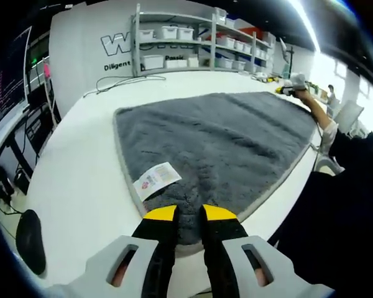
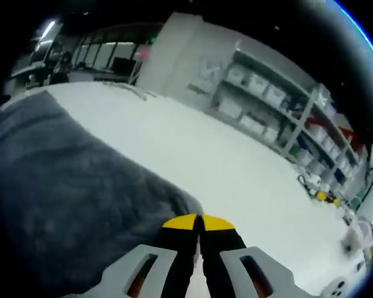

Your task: Open the folded towel by lifting each exposed corner and separating the folded layers until the towel lies flat within the target outline without major curled edges

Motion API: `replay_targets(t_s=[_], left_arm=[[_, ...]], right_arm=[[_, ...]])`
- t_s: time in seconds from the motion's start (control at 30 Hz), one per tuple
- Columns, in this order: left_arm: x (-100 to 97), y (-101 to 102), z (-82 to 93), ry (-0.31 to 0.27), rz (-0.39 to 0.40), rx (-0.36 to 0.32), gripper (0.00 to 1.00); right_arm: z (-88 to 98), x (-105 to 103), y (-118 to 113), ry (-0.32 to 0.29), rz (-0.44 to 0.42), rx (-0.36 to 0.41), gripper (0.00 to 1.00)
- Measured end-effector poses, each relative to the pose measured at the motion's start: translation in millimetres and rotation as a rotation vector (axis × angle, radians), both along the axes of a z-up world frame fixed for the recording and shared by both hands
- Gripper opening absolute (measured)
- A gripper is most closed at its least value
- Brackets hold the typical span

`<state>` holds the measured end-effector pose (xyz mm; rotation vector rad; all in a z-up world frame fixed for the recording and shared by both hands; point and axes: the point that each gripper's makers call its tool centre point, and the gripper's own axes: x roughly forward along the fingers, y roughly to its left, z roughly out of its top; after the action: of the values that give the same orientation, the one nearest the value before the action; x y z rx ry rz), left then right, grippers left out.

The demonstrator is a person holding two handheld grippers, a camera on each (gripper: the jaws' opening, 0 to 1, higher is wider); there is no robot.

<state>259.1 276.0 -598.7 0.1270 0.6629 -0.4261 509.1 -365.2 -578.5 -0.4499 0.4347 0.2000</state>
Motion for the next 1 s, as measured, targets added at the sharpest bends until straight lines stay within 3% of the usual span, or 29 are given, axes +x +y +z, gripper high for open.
replay_targets(t_s=[0.17, 0.5, 0.77, 0.93, 1.0], left_arm=[[0.3, 1, 0.0, 0.000, 0.004, -0.002, 0.14], [-0.3, 1, -0.1, -0.001, 0.007, -0.009, 0.14], [0.0, 2, -0.3, -0.003, 0.009, -0.012, 0.14], [-0.1, 3, -0.4, -0.004, 0.008, -0.015, 0.14], [-0.4, 2, -0.5, -0.005, 0.008, -0.014, 0.14]], right_arm=[[-9.1, -3, 9, 0.032, 0.019, -0.038, 0.00], [-7.6, -1, 19, -0.008, 0.042, -0.093, 0.00], [-2.8, 12, 6, -0.061, -0.004, -0.105, 0.01], [-21.1, 13, 9, 0.006, 0.019, -0.140, 0.00], [-20.7, 13, 10, 0.002, 0.021, -0.144, 0.00]])
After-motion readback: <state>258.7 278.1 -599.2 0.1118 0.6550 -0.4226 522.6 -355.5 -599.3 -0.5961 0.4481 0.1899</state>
